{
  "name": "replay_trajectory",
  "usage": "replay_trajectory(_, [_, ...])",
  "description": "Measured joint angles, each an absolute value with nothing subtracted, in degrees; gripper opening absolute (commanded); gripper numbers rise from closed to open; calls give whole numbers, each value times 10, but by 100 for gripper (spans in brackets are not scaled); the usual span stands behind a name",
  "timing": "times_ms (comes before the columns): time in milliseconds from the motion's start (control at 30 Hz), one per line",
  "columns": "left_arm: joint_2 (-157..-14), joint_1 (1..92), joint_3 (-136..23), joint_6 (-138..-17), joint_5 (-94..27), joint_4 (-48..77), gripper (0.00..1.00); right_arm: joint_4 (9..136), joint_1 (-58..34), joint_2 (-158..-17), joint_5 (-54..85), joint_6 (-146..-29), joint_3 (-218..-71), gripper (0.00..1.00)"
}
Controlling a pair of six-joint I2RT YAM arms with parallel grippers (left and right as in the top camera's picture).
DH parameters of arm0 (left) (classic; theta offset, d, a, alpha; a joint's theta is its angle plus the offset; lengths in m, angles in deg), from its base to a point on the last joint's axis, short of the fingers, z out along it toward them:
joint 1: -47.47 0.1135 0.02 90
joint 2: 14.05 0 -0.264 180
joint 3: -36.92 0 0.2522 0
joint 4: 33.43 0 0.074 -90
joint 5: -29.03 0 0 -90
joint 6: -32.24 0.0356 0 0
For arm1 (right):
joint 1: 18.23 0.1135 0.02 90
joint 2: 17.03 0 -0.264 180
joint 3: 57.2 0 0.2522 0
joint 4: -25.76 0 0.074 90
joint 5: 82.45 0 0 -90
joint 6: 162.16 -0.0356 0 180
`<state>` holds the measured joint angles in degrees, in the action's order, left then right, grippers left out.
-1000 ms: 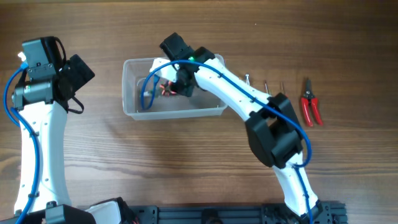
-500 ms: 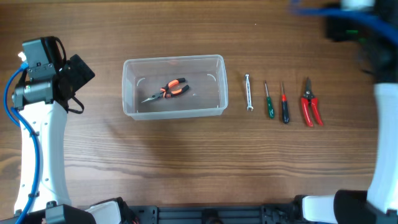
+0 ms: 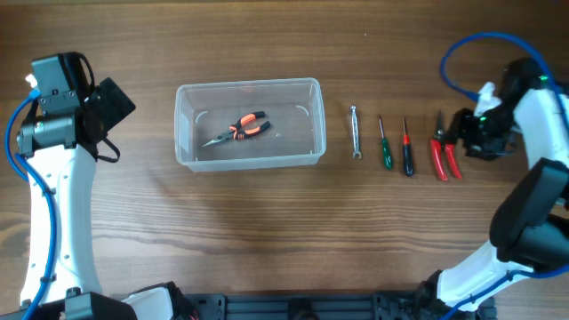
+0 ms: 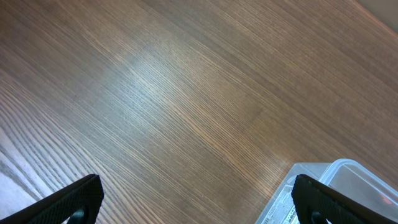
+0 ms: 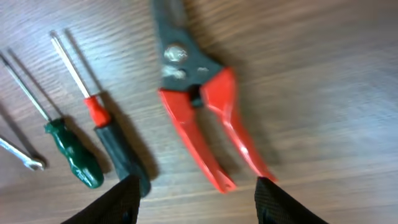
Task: Pack container
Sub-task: 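Move the right gripper to the red-handled snips and grasp them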
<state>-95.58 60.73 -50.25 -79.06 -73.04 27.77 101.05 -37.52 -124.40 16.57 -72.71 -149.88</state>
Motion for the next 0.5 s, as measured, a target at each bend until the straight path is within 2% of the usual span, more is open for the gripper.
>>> replay_trajectory(100, [-956,607,-503,-791,-730,278,100,987,-351,-1244,163,-710,-1497,54])
replay_trajectory(500, [-956,607,-503,-791,-730,278,100,939,-295,-1244,101,-658,-1466,53])
